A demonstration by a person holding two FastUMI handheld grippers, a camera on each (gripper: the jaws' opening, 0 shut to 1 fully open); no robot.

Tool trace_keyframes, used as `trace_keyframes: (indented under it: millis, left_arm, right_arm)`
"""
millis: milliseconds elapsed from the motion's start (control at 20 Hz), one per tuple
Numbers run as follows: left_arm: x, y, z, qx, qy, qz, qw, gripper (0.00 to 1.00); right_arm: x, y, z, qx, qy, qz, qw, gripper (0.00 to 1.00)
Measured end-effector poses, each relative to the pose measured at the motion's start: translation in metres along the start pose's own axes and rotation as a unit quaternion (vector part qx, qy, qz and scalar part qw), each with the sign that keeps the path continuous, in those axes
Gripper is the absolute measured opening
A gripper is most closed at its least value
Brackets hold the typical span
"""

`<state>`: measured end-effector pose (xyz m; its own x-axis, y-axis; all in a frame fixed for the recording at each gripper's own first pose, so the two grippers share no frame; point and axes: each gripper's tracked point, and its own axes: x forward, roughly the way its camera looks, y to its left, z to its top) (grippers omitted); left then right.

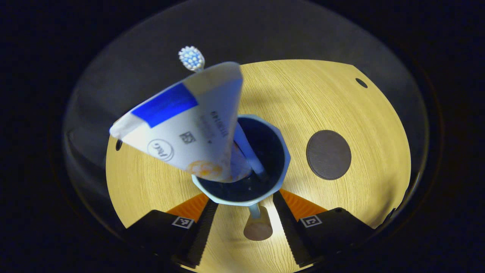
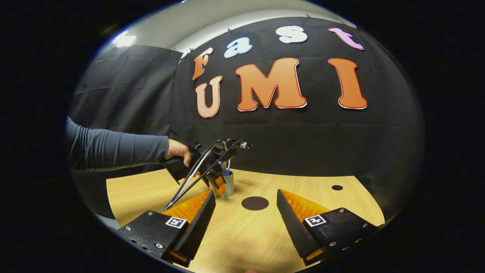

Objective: Put the toothbrush and toothpaste on the desktop into the cup, then pick up the cup and place it on the coaster on the desktop.

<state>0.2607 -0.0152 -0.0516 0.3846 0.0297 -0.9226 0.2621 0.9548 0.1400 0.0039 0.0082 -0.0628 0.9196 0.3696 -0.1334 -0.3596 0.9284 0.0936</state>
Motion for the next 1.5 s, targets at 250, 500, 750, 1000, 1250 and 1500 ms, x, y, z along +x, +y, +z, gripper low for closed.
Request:
trace_keyframes:
  millis: [250, 500, 750, 1000, 1250, 1500]
  left_arm:
    - [-0.01, -0.011, 0.02, -0.01, 0.007, 0.0, 1.0, 0.55]
    - [-0.019, -0.035, 0.058, -0.037, -0.007, -0.007, 0.999, 0.28]
    - [-0.024, -0.065, 0.115, -0.075, -0.028, -0.013, 0.997, 0.28]
    - [-0.043, -0.104, 0.196, -0.073, -0.044, -0.016, 0.996, 0.28]
    - [-0.056, -0.165, 0.3, -0.042, -0.063, -0.027, 0.997, 0.27]
    - [-0.027, -0.243, 0.3, -0.014, -0.063, -0.045, 0.997, 0.27]
  right_arm:
    - [0.002, -0.002, -0.006, -0.015, 0.005, -0.004, 1.0, 0.98]
    - [0.001, -0.012, -0.005, -0.002, 0.001, -0.018, 1.0, 0.97]
    - [-0.008, -0.021, -0.007, -0.001, -0.001, -0.032, 0.999, 0.98]
    - [-0.018, -0.025, -0.008, 0.005, 0.004, -0.036, 0.999, 0.98]
    - [-0.03, -0.027, -0.009, 0.006, -0.002, -0.043, 0.999, 0.98]
    - [-0.041, -0.034, -0.012, 0.003, 0.001, -0.05, 0.999, 0.98]
